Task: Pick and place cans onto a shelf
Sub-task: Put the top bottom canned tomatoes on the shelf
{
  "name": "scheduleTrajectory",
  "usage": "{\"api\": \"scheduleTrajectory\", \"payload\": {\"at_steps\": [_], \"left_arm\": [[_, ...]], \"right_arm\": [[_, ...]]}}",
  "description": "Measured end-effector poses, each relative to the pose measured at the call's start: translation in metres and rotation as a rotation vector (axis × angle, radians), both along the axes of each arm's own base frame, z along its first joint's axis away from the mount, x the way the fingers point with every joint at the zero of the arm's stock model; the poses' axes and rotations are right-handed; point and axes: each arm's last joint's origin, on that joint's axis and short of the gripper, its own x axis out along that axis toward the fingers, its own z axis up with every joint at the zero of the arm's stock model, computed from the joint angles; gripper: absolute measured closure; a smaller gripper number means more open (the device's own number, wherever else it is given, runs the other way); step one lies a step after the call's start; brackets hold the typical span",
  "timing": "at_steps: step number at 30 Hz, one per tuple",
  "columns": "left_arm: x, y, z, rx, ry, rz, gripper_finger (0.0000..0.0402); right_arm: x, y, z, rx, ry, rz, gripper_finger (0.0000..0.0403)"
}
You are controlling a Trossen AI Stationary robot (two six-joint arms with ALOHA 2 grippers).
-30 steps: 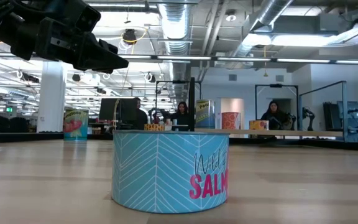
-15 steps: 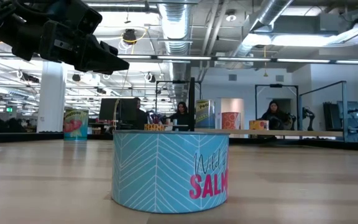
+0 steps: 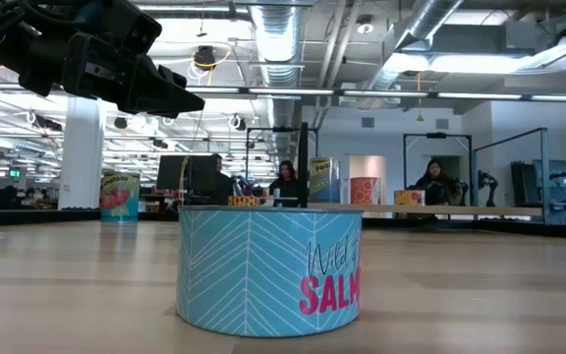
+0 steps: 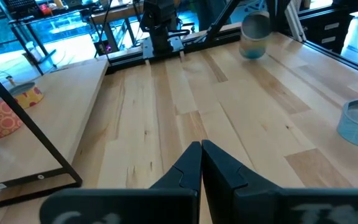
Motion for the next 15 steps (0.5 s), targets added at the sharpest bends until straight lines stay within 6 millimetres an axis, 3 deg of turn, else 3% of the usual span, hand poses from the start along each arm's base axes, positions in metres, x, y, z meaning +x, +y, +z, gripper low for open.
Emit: {"api": "scheduleTrajectory", "payload": {"at_steps": [9, 15], "left_arm": [[0.000, 0.000, -0.002, -0.045, 0.022, 0.012, 0.0400], [-0.001, 0.000, -0.003, -0.054, 0.038, 0.014, 0.0400]], "right_arm": [[0.006, -0.027, 0.003, -0.105, 0.084, 0.124, 0.0398], [0.003, -0.037, 0.021, -0.154, -0.011, 0.138, 0.0399]]}}
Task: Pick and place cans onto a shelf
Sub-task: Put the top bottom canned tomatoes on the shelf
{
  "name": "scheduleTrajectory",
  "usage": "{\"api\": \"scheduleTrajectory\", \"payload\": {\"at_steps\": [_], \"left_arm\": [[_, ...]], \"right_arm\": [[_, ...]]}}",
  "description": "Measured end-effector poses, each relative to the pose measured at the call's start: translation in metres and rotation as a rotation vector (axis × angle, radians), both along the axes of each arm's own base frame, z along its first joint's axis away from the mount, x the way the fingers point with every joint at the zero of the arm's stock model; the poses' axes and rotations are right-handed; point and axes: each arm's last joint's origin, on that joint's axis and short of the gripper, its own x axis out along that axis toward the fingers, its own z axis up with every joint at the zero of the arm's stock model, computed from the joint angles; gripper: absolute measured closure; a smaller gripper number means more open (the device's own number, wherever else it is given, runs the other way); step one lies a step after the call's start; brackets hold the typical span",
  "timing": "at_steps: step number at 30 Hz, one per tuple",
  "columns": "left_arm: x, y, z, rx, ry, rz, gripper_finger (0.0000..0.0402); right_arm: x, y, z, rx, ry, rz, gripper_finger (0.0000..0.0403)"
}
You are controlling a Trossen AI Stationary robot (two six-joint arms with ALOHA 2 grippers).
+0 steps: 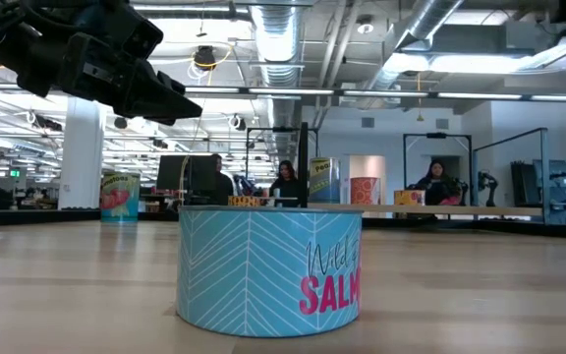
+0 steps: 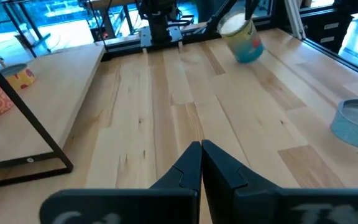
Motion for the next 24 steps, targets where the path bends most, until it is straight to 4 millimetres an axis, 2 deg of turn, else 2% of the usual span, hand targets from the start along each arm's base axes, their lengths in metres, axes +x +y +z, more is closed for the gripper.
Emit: {"api": "scheduleTrajectory", "payload": {"at_steps": [5, 9, 17, 21, 24], "left_arm": [[0.000, 0.000, 0.000, 0.004, -0.002, -0.001, 0.0400], [0.000, 0.000, 0.000, 0.008, -0.003, -0.002, 0.0400], [0.000, 0.000, 0.001, 0.009, -0.011, -0.002, 0.0400], [0.000, 0.000, 0.001, 0.009, -0.011, -0.003, 0.0400], [0.000, 0.000, 0.001, 0.008, -0.009, -0.003, 0.0400]], "right_arm": [[-0.012, 0.005, 0.013, -0.019, -0.088, -0.013, 0.0400], [-0.016, 0.011, 0.012, -0.032, -0.110, -0.024, 0.0400], [-0.009, 0.006, 0.000, -0.020, -0.137, -0.048, 0.0396], [-0.006, 0.008, -0.016, 0.012, -0.188, 0.051, 0.0396], [-0.014, 0.003, -0.025, 0.033, -0.258, 0.082, 0.0399]]}}
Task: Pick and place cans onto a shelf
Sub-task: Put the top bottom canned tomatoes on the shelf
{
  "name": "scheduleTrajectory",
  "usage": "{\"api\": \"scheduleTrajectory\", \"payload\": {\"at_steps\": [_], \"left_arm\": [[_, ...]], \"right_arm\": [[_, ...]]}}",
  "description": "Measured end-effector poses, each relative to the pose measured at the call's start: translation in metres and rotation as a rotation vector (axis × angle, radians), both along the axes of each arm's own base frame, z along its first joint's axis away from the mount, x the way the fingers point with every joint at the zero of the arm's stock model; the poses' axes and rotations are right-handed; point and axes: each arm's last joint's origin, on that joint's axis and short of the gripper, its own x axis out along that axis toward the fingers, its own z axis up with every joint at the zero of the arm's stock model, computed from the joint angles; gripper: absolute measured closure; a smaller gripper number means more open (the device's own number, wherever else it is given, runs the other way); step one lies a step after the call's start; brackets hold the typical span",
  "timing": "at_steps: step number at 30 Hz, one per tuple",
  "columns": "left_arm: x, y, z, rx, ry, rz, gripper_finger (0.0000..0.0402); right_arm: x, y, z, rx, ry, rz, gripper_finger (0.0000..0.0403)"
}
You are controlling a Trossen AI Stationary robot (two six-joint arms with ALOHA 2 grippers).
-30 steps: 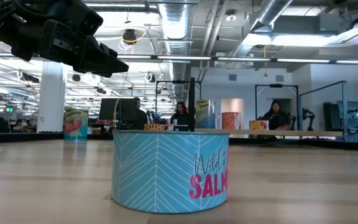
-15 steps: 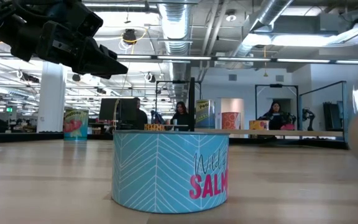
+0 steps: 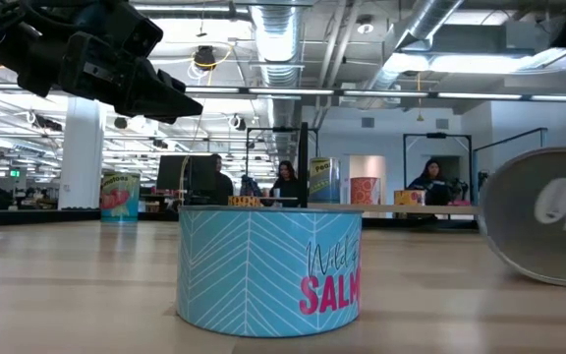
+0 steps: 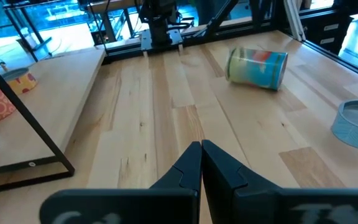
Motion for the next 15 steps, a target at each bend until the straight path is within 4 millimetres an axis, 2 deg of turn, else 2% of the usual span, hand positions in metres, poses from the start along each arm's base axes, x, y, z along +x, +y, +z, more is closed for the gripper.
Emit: {"api": "scheduleTrajectory", "payload": {"at_steps": [5, 8, 15], "left_arm": [[0.000, 0.000, -0.001, -0.003, 0.008, -0.003, 0.0400], [0.000, -0.001, -0.001, -0.008, 0.008, -0.021, 0.0400], [0.002, -0.009, 0.002, -0.031, 0.002, -0.122, 0.0400]], "right_arm": [[-0.030, -0.014, -0.006, 0.060, -0.189, 0.009, 0.0400], [-0.046, -0.028, -0.017, 0.108, -0.310, 0.003, 0.0397], [-0.054, -0.065, -0.038, 0.192, -0.568, -0.053, 0.0384]]}}
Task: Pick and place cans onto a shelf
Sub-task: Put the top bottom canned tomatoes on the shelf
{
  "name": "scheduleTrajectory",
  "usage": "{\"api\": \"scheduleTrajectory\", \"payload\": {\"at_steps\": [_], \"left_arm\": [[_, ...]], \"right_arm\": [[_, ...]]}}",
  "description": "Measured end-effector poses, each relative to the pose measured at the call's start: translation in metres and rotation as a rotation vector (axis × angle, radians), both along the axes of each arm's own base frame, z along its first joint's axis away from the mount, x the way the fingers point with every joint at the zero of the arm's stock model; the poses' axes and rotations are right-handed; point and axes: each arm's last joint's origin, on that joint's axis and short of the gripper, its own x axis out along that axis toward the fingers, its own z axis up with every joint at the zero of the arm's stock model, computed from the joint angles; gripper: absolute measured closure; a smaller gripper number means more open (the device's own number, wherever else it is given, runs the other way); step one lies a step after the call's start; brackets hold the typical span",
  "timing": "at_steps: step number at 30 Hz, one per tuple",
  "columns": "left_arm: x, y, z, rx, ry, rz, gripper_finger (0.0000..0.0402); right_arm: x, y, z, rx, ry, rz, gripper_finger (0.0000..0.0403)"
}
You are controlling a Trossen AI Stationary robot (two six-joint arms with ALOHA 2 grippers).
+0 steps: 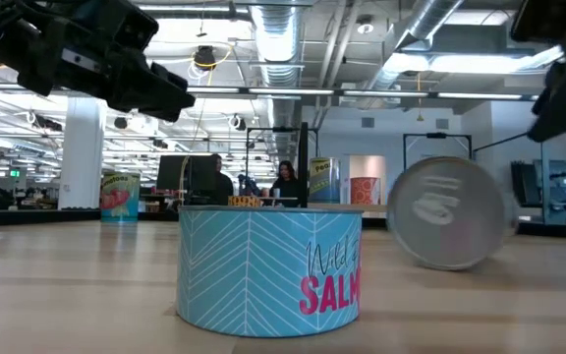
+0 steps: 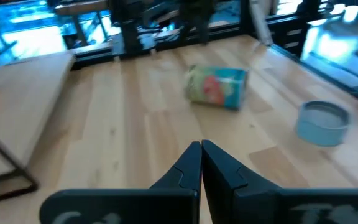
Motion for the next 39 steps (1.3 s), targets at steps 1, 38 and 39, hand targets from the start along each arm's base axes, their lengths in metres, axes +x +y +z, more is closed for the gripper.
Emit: {"api": "scheduleTrajectory", "payload": {"at_steps": [1, 38, 39], "left_arm": [[0.002, -0.002, 0.001, 0.004, 0.000, -0.015, 0.0400], [0.118, -0.051, -0.059, 0.169, 0.251, -0.061, 0.0400], [0.118, -0.051, -0.059, 0.169, 0.250, -0.060, 0.0400]], "right_arm": [[0.000, -0.005, -0.002, 0.002, -0.005, -0.019, 0.0374], [0.074, -0.090, -0.065, 0.102, -0.166, 0.191, 0.0285], [0.075, -0.090, -0.066, 0.106, -0.173, 0.188, 0.0285]]}}
